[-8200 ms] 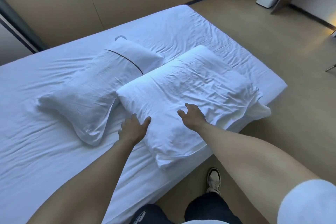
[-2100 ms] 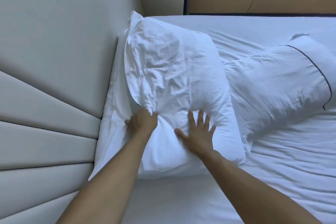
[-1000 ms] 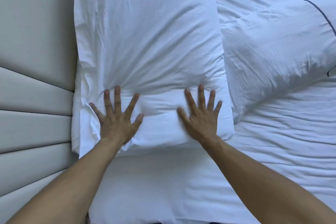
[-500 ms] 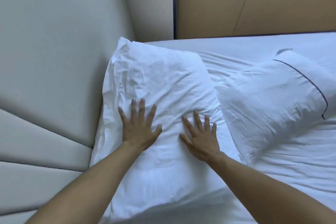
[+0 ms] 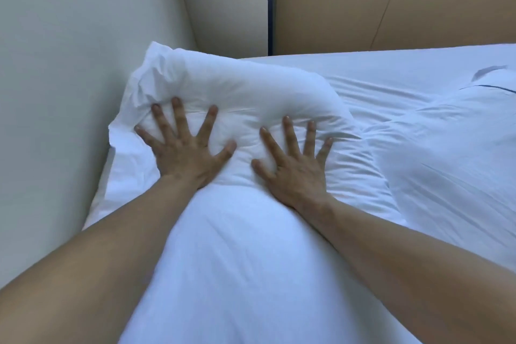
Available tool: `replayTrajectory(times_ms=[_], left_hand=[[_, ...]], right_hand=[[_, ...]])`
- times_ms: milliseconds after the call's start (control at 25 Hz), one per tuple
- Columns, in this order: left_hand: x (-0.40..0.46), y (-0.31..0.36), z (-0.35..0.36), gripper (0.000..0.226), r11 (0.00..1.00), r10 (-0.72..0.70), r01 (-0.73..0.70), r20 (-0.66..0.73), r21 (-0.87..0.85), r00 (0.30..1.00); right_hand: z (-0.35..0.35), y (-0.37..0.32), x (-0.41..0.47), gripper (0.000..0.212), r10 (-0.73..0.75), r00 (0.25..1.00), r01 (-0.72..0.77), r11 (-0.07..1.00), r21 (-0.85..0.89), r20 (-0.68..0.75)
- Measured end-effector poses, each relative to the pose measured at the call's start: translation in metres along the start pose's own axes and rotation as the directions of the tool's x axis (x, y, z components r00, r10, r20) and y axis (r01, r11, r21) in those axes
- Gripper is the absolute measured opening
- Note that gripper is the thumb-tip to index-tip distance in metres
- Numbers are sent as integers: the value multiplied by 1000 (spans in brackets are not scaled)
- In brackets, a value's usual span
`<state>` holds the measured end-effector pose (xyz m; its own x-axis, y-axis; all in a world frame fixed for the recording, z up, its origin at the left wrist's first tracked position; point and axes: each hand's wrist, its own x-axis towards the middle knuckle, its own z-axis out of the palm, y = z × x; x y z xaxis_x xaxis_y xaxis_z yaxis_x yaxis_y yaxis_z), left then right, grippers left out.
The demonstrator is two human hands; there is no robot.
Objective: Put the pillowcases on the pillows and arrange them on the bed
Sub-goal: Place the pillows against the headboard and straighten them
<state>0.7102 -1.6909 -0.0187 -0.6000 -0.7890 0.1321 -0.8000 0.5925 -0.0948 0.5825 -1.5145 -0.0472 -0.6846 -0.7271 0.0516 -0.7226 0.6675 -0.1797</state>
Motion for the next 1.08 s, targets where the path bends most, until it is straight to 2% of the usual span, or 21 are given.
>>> replayTrajectory(times_ms=[120, 280, 440, 520, 600, 680, 760, 800, 840, 880, 920, 960, 1000, 1040, 1080], left_hand=[[-1, 7, 20, 90, 997, 20, -22, 31, 69, 999], [-4, 11, 0, 94, 994, 19, -43, 219, 102, 975], [-44, 53, -48, 105, 998, -51, 33, 396, 53, 917], [-77, 101, -63, 104, 999, 41, -24, 430, -45, 902], [-105, 163, -72, 98, 981, 189, -150, 427, -122, 884], [-130, 231, -76, 93, 943, 333, -301, 404, -142, 852], [-158, 296, -73, 90, 858, 502, -498, 414, -129, 759], [-175, 326, -69, 90, 814, 565, -559, 445, -158, 695], [-192, 353, -65, 90, 806, 577, -551, 491, -215, 652], [-211, 376, -62, 92, 832, 548, -481, 542, -276, 638], [-227, 392, -59, 92, 876, 483, -363, 579, -319, 656], [-243, 402, -56, 90, 904, 404, -198, 606, -378, 685], [-255, 404, -55, 88, 900, 306, 6, 641, -437, 704], [-265, 402, -55, 85, 850, 218, 197, 668, -488, 712], [-274, 398, -53, 82, 796, 156, 320, 686, -513, 711]], right_hand=[[17, 4, 3, 74, -20, 1000, 20, 999, -28, 8], [5, 9, -12, 73, -42, 997, 40, 999, 30, 69], [-26, 36, -54, 70, -71, 989, 53, 989, 138, 127], [-44, 77, -85, 70, 53, 990, -74, 984, 161, 127], [-54, 136, -120, 73, 314, 938, -338, 922, 189, 145], [-58, 201, -164, 81, 576, 797, -599, 791, 123, 179], [-56, 250, -210, 94, 763, 611, -789, 608, 86, 210], [-56, 269, -230, 101, 821, 510, -860, 495, 126, 256], [-50, 285, -242, 107, 844, 414, -907, 352, 231, 342], [-44, 296, -248, 112, 818, 333, -913, 156, 376, 469], [-36, 303, -247, 114, 747, 287, -861, -75, 503, 600], [-26, 305, -243, 115, 670, 280, -768, -273, 579, 687], [-19, 301, -238, 113, 611, 288, -702, -389, 596, 738], [-12, 294, -232, 107, 586, 309, -659, -436, 613, 749], [-4, 288, -230, 97, 580, 323, -630, -457, 627, 748]])
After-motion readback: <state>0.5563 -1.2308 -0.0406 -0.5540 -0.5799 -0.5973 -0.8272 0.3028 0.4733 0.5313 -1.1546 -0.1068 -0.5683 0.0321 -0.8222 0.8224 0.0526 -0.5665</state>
